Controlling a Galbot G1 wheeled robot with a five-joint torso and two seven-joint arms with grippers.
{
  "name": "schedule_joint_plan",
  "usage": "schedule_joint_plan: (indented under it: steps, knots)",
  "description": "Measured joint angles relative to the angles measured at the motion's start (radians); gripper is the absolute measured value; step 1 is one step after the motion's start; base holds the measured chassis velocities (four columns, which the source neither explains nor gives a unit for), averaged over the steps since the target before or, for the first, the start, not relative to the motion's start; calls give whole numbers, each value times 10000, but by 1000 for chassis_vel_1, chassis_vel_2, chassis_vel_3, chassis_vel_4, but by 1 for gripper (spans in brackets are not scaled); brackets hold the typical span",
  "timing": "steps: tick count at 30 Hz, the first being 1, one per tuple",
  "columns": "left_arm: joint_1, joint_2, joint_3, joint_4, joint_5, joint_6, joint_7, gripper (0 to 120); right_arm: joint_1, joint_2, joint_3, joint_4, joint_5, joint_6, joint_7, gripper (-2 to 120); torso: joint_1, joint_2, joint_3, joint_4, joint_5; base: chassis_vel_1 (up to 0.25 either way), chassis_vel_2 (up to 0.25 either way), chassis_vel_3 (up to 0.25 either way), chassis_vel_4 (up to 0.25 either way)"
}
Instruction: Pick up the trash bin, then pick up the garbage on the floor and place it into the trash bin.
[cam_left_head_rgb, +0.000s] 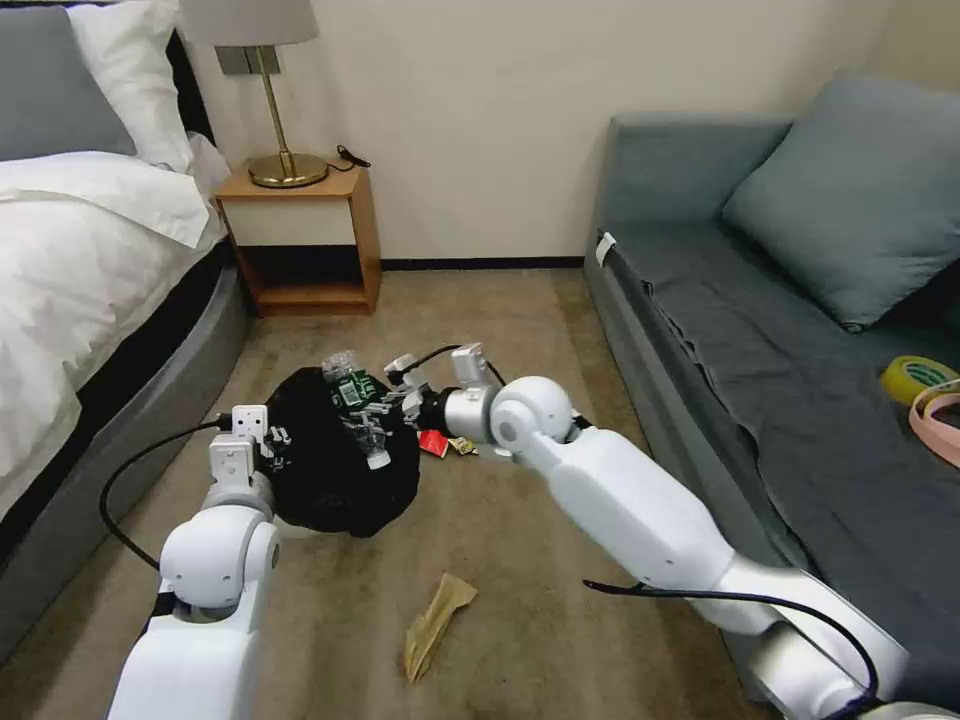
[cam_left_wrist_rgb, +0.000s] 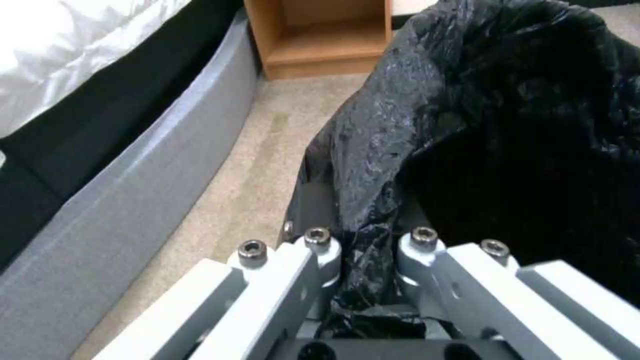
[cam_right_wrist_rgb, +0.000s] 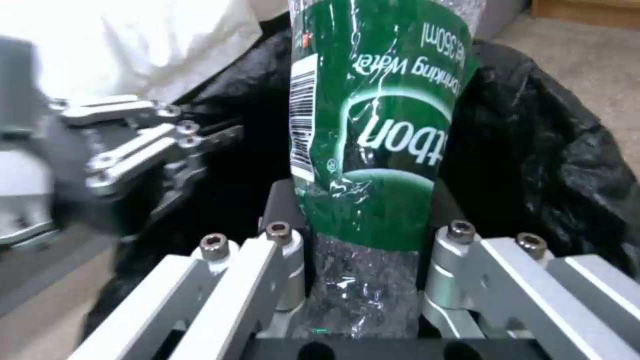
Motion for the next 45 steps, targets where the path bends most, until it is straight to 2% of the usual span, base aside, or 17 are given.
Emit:
schedule_joint_plan:
  steps: [5, 12, 15, 17, 20, 21, 22, 23, 26, 33, 35, 37, 41, 42, 43, 44, 45]
  knots:
    - [12, -21, 33, 0, 10, -27, 0, 4, 4, 234, -45, -375, -256, 137, 3, 22, 0, 0, 0, 0, 0, 0, 0, 0, 0]
    - [-57, 18, -38, 150, -50, -77, 86, 4, -226, 172, -144, -303, -261, 267, 181, 51, 0, 0, -1, -1, 1, 0, 0, 0, 0]
    - [-68, 39, -54, 167, -82, -83, 96, 4, -265, 133, -163, -224, -229, 270, 197, 57, 0, 0, -1, -2, 2, 0, 0, 0, 0]
    - [-73, 41, -63, 224, -94, -102, 98, 4, -319, 126, -173, -186, -226, 280, 204, 69, 0, 0, -1, -1, 1, 0, 0, 0, 0]
    - [-74, 35, -70, 294, -93, -157, 97, 4, -365, 166, -155, -159, -229, 285, 201, 74, 0, 0, -1, -2, 2, 0, 0, 0, 0]
    - [-67, 34, -87, 367, -73, -254, 95, 4, -390, 218, -113, -121, -228, 284, 199, 82, 0, 0, -1, -1, 1, 0, 0, 0, 0]
    - [-67, 34, -87, 367, -73, -254, 95, 4, -390, 218, -113, -121, -228, 284, 199, 82, 0, 0, -1, -1, 1, 0, 0, 0, 0]
    - [-50, 27, -97, 419, -62, -306, 93, 4, -390, 252, -98, -62, -219, 273, 199, 90, 0, 0, -1, 0, 1, 0, 0, 0, 0]
    - [-37, 12, -127, 448, -61, -311, 70, 4, -385, 251, -74, 40, -230, 250, 211, 99, 0, 0, -1, 0, 1, 0, 0, 0, 0]
    - [-33, 195, -616, 472, -230, -317, 52, 4, -517, 1, 461, 349, -59, 69, 439, 100, 0, 0, -1, 0, 2, 0, 0, 0, 0]
    - [-74, 372, -911, 503, -439, -281, 39, 4, -812, -382, 775, 573, 13, -130, 604, 100, 0, 0, -2, 0, 3, 0, 0, 0, 0]
    - [-81, 419, -971, 514, -499, -272, 24, 4, -936, -515, 859, 631, -17, -172, 679, 100, 0, 0, -1, -1, 3, 0, 0, 0, 0]
    - [-55, 521, -1109, 528, -649, -262, 27, 4, -1460, -948, 1138, 864, -53, -592, 1527, 100, 0, 0, -1, -2, 3, 0, 0, 0, 0]
    - [-47, 528, -1129, 529, -664, -262, 27, 4, -1613, -1026, 1181, 922, 11, -814, 1980, 100, 0, 0, -1, -3, 2, 0, 0, 0, 0]
    - [-55, 544, -1172, 541, -689, -260, 28, 4, -1995, -1161, 1170, 1011, 460, -1183, 3348, 100, 0, 0, -1, -2, 3, 0, 0, 0, 0]
    - [-79, 550, -1205, 561, -693, -257, 23, 4, -2201, -1220, 1114, 1011, 664, -1265, 3984, 100, 0, 0, -1, -2, 2, 0, 0, 0, 0]
    - [-79, 550, -1205, 561, -693, -257, 23, 4, -2201, -1220, 1114, 1011, 664, -1265, 3984, 100, 0, 0, -1, -2, 2, 0, 0, 0, 0]
